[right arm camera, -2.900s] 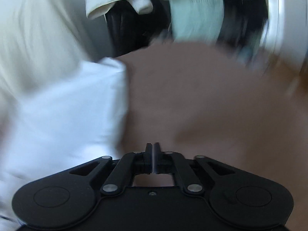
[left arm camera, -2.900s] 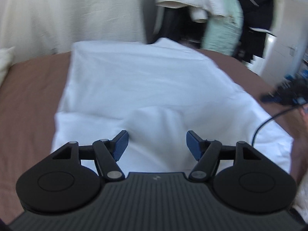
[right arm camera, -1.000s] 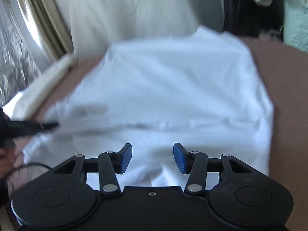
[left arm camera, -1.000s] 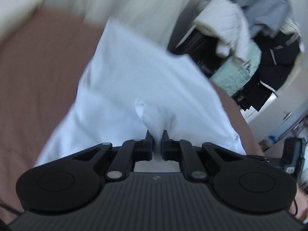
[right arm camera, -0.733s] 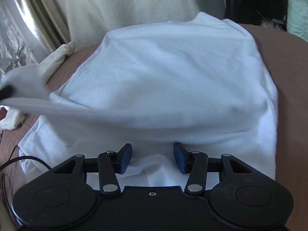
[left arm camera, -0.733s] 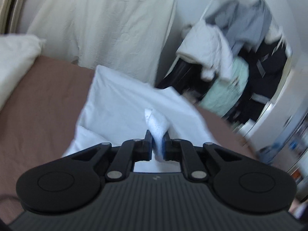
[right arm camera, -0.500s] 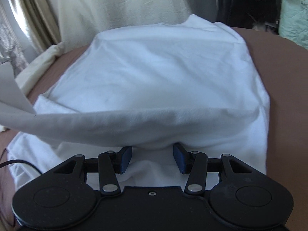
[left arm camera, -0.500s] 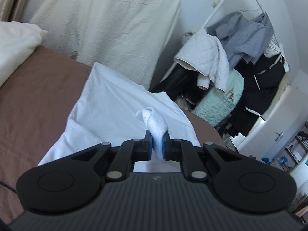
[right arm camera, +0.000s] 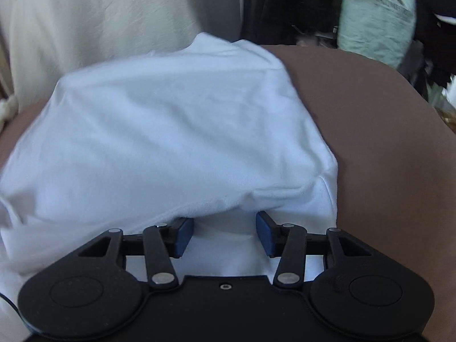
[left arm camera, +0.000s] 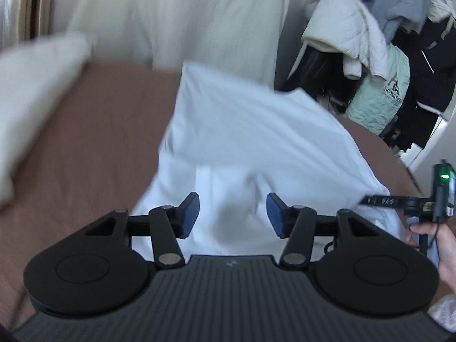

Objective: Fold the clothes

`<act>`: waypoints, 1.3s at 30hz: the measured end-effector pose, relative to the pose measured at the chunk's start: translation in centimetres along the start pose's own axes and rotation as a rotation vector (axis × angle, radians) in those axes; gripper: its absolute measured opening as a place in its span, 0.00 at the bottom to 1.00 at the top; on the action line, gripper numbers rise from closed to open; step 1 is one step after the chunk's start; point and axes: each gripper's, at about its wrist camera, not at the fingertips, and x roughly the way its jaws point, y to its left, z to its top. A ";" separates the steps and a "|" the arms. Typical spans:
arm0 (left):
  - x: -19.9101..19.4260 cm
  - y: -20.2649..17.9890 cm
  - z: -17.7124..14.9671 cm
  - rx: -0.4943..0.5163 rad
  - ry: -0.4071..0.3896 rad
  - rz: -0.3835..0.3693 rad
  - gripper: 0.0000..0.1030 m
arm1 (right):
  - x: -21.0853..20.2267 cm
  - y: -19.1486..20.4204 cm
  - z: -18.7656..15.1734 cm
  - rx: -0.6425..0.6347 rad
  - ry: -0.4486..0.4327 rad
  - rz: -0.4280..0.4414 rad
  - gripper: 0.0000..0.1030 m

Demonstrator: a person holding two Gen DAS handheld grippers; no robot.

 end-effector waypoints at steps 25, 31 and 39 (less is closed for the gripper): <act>0.7 0.0 -0.1 -0.356 0.160 -0.427 0.08 | -8.1 15.6 -7.0 -0.819 -0.288 0.407 0.40; -3.8 -2.3 0.5 -0.125 -0.165 -0.275 0.48 | -7.7 10.7 -2.7 -0.482 -0.282 0.484 0.04; -1.4 -2.0 -1.3 -0.032 -0.117 -0.350 0.61 | -6.9 6.1 -0.2 -0.231 -0.201 0.645 0.05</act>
